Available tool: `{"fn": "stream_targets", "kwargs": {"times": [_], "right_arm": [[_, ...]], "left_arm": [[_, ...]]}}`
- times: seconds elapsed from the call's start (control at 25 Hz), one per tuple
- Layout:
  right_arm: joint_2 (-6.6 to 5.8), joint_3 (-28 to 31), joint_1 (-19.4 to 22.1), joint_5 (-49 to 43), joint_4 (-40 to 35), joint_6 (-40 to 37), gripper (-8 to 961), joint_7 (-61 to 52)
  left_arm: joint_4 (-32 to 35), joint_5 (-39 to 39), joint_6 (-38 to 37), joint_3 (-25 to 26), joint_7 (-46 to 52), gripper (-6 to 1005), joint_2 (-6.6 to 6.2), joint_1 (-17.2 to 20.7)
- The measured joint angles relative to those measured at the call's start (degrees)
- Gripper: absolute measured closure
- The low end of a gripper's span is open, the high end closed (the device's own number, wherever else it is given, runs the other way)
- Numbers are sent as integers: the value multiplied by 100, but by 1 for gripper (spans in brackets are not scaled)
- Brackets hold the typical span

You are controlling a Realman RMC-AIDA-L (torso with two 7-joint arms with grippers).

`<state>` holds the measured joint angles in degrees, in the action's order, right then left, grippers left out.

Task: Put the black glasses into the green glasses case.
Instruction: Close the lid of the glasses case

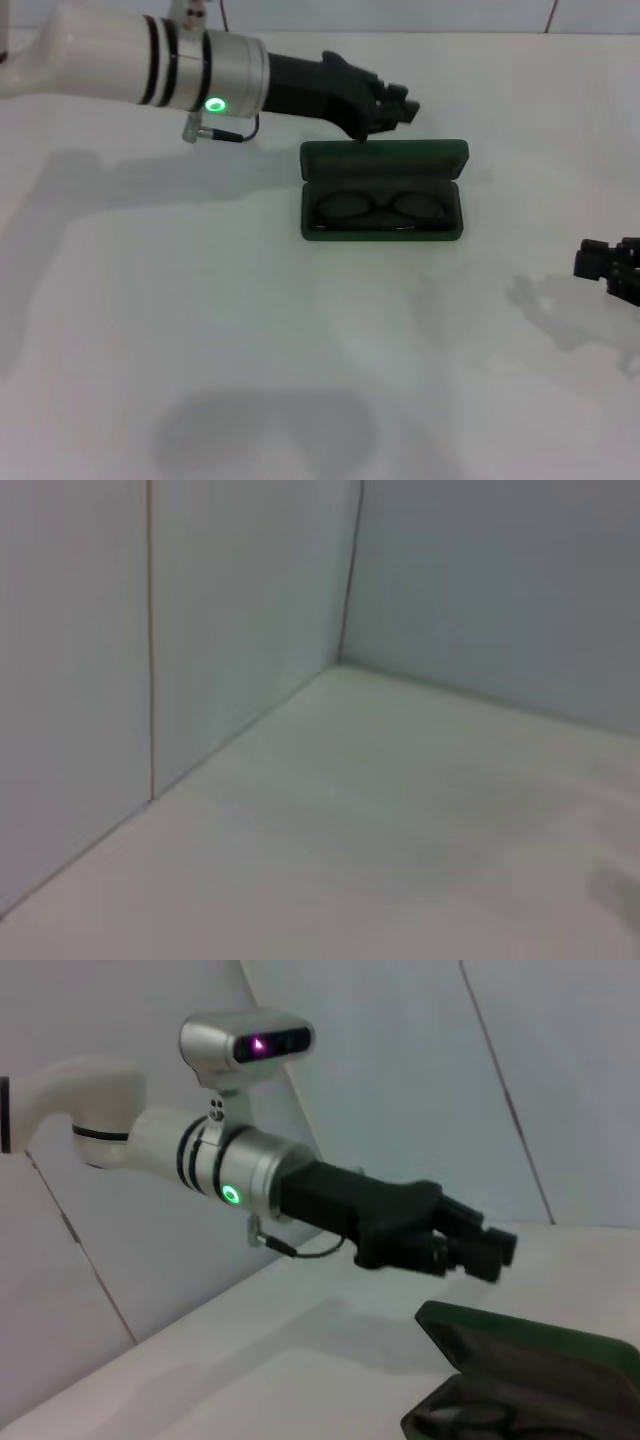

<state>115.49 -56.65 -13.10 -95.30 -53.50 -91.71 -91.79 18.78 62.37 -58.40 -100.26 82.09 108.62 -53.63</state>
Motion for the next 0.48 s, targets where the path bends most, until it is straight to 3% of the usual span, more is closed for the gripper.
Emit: {"fn": "stream_targets", "kwargs": {"times": [0.48], "right_arm": [[-11,18,-282,9,234,346,810,80]], "left_arm": [[-47,464,480,-3,266,763,118,-35]]}}
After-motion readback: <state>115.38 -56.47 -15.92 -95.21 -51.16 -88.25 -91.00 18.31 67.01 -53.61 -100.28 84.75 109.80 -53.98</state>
